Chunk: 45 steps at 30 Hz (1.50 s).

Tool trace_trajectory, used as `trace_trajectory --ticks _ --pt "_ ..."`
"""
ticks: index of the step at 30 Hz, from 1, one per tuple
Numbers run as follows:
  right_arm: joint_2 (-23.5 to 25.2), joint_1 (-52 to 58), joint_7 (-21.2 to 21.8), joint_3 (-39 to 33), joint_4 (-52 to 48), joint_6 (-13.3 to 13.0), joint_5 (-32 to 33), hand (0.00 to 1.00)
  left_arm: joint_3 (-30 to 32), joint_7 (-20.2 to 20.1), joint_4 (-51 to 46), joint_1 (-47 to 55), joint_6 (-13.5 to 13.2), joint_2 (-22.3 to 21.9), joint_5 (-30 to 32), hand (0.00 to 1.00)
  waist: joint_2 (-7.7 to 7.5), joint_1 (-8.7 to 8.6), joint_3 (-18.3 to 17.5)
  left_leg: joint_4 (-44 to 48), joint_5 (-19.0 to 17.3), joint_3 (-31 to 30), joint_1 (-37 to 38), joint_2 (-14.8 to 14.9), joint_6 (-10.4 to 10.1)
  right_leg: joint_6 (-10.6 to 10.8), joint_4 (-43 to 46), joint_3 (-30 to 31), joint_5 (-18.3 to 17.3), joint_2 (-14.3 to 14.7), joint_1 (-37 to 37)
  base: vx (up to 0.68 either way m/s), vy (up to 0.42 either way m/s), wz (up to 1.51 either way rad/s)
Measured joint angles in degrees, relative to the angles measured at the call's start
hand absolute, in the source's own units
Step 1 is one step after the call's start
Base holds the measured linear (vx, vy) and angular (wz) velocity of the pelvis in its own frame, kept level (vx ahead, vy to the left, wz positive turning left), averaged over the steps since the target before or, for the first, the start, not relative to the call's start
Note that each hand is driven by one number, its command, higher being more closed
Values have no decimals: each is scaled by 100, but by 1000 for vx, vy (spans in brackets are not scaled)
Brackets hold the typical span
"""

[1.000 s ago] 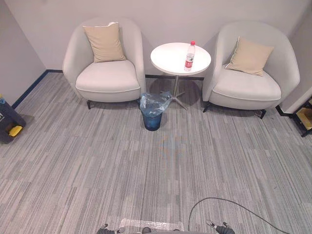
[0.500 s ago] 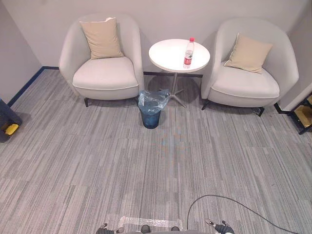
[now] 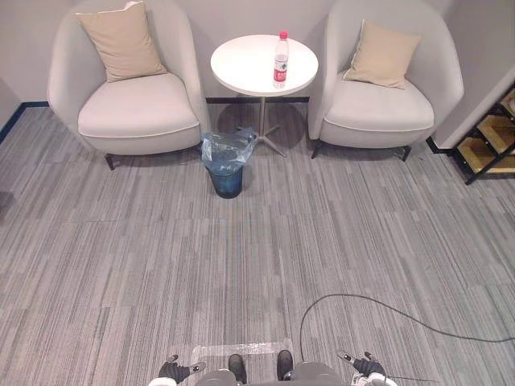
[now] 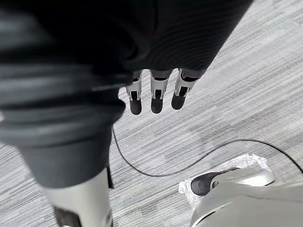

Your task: Gather rubbish on tea table into small bin, then transfer packed bag to large trash can.

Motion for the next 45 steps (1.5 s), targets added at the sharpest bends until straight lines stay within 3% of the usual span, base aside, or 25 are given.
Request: trace_trajectory --ticks 2,3,5,7,10,12,13,15,16,19,20,21,23,25,27,29,30,31,33,34,37,38,39,43,45 --pt "17 36 -25 1 -66 -30 31 0 455 1 -229 8 8 -92 -48 0 -9 15 38 1720 -125 159 -719 333 -4 -79 112 3 -106 23 58 137 -109 -5" --pt "4 137 -55 -8 -251 -40 125 0 679 33 -372 45 3 -199 -118 0 87 65 120 2894 -53 152 -1192 622 88 -160 225 41 -143 76 261 195 -63 -14" --pt "4 191 -99 -6 -404 -38 223 0 789 50 -456 122 -9 -271 -171 0 107 71 147 3311 -297 138 -1379 750 -25 -198 276 145 -273 46 473 243 -2 -21" --pt "9 177 -114 -5 -440 -39 224 0 824 49 -554 151 -18 -302 -208 0 117 99 147 3136 -341 78 -1587 739 -86 -189 248 266 -349 -39 574 238 72 -38" --pt "69 102 -162 6 -444 -38 225 0 827 59 -570 130 -76 -315 -219 0 100 230 155 1923 -189 -70 -1801 438 -12 -98 167 531 -539 -292 656 219 147 -41" --pt "118 40 -170 60 -395 -39 223 0 815 94 -533 193 -101 -395 -278 0 184 290 106 608 392 -612 -1694 129 -58 136 183 803 -849 -425 689 276 270 -55" --pt "116 31 -169 66 -357 -35 223 0 816 98 -497 246 -97 -393 -311 0 181 314 98 634 580 -610 -1664 97 17 175 187 878 -909 -446 727 429 393 -62" --pt "314 29 -166 66 -316 -33 199 0 832 121 -486 271 -93 -241 -327 0 -121 381 -81 877 228 -327 -1685 -148 205 277 422 995 -949 -778 681 517 345 -41" --pt "322 33 -166 68 -318 -34 202 0 832 122 -486 270 -93 -234 -327 0 -144 385 -95 881 193 -305 -1672 -165 218 280 506 997 -947 -797 636 433 217 -29" --pt "331 -72 -165 284 -606 90 192 0 729 147 -466 307 -76 -148 -331 0 -236 417 -151 690 -42 -17 -1090 -286 398 825 2471 1026 -714 -968 -118 386 185 -44" --pt "294 -255 -172 662 -1171 128 -72 0 491 148 -473 309 -75 -75 -331 0 -218 353 -141 452 -109 102 -733 -310 415 1162 3500 990 -561 -996 -570 270 115 -41" --pt "276 -346 -200 827 -1400 95 -181 0 415 144 -473 296 -76 -56 -327 0 -204 352 -132 369 -120 152 -614 -311 416 1140 3779 922 -571 -1005 -729 322 121 -53" --pt "221 -798 -404 1390 -2252 -261 -685 0 56 160 -468 144 -85 -17 -341 0 -47 316 -87 62 -126 315 -95 -239 413 719 4362 64 -771 -1221 -1287 368 64 -31" --pt "239 -1225 -497 1616 -2381 -374 -944 0 -69 179 -485 15 -124 -114 -442 0 176 357 1 6 -126 353 213 16 413 473 3775 -582 -913 -1187 -1495 298 -30 -16" --pt "244 -1364 -504 1697 -2375 -393 -1154 0 -107 253 -493 6 -131 -145 -451 0 257 328 23 -23 -125 281 414 162 412 432 2829 -618 -796 -981 -1687 286 -114 3" --pt "221 -1394 -513 1643 -2204 -378 -1145 0 -105 284 -485 27 -131 -94 -494 0 171 298 -5 -47 -141 169 539 109 376 415 1612 -322 -64 -803 -1754 280 -161 30" --pt "223 -1314 -519 1611 -2093 -366 -1142 0 -102 284 -478 46 -134 -23 -515 0 10 275 -71 -46 -175 27 560 -42 291 300 1040 -104 769 -772 -1770 344 -220 25" --pt "99 -1232 -517 1581 -1840 -343 -1142 0 -89 295 -360 -6 -121 -47 -557 0 59 309 -38 -46 -373 -330 720 -7 -10 232 1221 -64 894 -674 -1813 391 -250 10" --pt "-111 -1101 -520 1532 -1753 -240 -1139 0 -86 290 -294 5 -125 -266 -543 0 417 275 -77 42 -505 -645 643 309 -189 166 1150 -198 660 -423 -1785 303 -190 -5" --pt "-135 -1070 -521 1507 -1746 -238 -1138 0 -86 286 -282 -2 -122 -288 -540 0 457 239 -76 153 -527 -691 589 362 -224 143 1126 -243 597 -376 -1776 263 -196 16" --pt "-201 -785 -580 1422 -1686 -204 -1131 0 95 279 -249 -77 -118 -300 -527 0 532 188 56 2529 -344 -1189 -365 769 -319 25 978 -453 282 -160 -1288 284 -204 27" --pt "-185 -684 -626 1454 -1695 -191 -1129 0 203 286 -290 -32 -114 -318 -530 0 475 227 113 3553 -29 -1270 -675 937 -247 -134 969 -495 105 -101 -954 273 -91 5" --pt "-151 -672 -659 1465 -1715 -192 -1129 0 210 284 -336 -2 -116 -292 -526 0 465 255 135 4066 -95 -1197 -914 995 -179 -169 947 -497 -36 -91 -698 329 -102 3" --pt "-56 -715 -738 1277 -1805 -218 -1127 0 200 285 -477 -8 -110 -312 -433 0 453 367 143 3633 -439 -684 -1606 830 -8 -133 543 -458 -108 -197 -181 272 18 -3" --pt "-12 -736 -762 1199 -1799 -219 -1127 0 179 289 -512 -25 -106 -315 -418 0 419 385 171 1609 -202 -517 -1678 289 -57 136 418 -415 -170 -455 27 314 134 -6"
